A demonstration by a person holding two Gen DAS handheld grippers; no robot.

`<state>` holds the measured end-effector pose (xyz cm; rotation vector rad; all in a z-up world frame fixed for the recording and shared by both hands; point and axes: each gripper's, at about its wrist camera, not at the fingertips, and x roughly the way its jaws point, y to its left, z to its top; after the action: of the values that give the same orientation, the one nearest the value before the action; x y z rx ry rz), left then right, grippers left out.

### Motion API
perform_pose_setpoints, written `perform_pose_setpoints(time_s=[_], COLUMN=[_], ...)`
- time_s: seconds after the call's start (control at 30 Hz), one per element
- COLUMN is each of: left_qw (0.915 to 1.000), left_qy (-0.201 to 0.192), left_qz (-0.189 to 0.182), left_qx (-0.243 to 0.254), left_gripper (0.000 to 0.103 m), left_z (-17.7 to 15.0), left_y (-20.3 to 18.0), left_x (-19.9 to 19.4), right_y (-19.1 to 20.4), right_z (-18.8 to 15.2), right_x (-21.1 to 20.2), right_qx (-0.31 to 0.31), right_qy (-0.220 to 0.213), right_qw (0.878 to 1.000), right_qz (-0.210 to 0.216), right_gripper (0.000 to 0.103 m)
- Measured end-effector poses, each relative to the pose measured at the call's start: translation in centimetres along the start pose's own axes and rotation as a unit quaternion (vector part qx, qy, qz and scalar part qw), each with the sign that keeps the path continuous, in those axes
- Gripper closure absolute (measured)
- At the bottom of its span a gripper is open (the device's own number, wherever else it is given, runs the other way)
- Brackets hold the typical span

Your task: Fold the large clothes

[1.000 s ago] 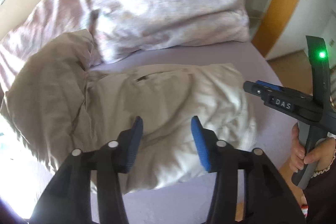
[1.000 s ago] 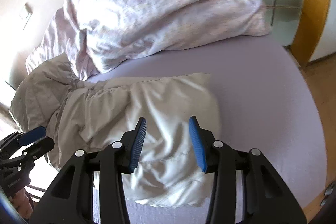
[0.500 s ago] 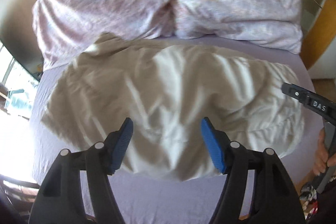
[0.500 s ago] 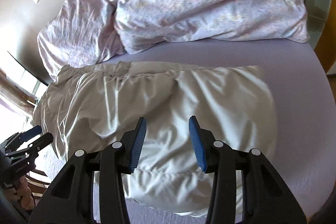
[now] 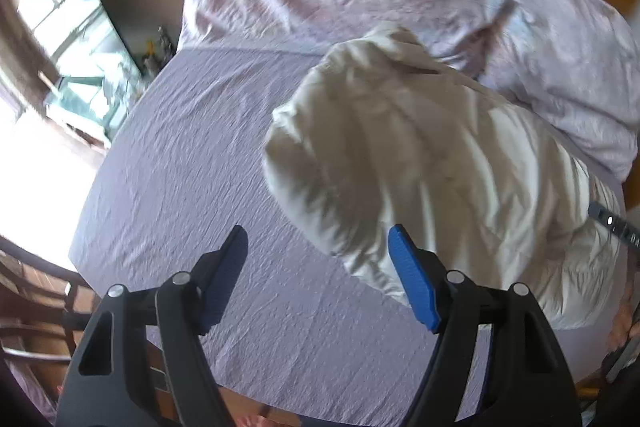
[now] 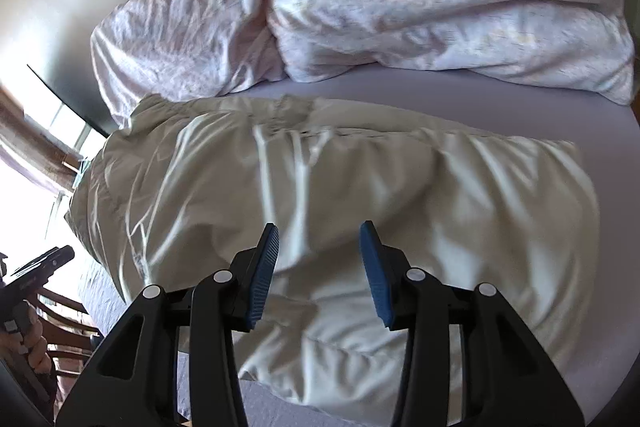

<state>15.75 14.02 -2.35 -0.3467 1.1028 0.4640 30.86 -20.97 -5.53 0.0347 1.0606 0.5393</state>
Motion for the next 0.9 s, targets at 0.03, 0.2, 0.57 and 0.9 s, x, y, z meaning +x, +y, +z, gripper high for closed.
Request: perform_pose_setpoints(time_s=[0.03, 0.2, 0.57, 0.9], left_qw=[1.0, 0.9994, 0.9981, 0.9969], left_qy=[0.004, 0.025, 0.035, 0.055], left_qz=[-0.001, -0.002, -0.029, -0.028], left_qx=[-0.006, -0.024, -0.042, -0.05], left_gripper=[0.03, 0.03, 0.03, 0.025], left_z=[0.1, 1.0, 3.4, 4.1], left_y=[0.3, 1.2, 1.2, 1.0], left_x=[0.4, 3.0, 6.5, 9.3], right_y=[0.3, 1.3, 0.7, 1.6], right_z=[0.0, -0.3, -1.1, -2.4], right_x=[0.2, 0.8, 1.7, 4.6], right_qx=[-0.002, -0.012, -0.003, -0.024], right_qy=[0.001, 0.005, 0.021, 0.063], right_qw=[1.0, 1.0, 1.0, 0.997], right_qz=[0.001, 0.0, -0.013, -0.041], right_gripper=[0.059, 0.059, 0.059, 0.058])
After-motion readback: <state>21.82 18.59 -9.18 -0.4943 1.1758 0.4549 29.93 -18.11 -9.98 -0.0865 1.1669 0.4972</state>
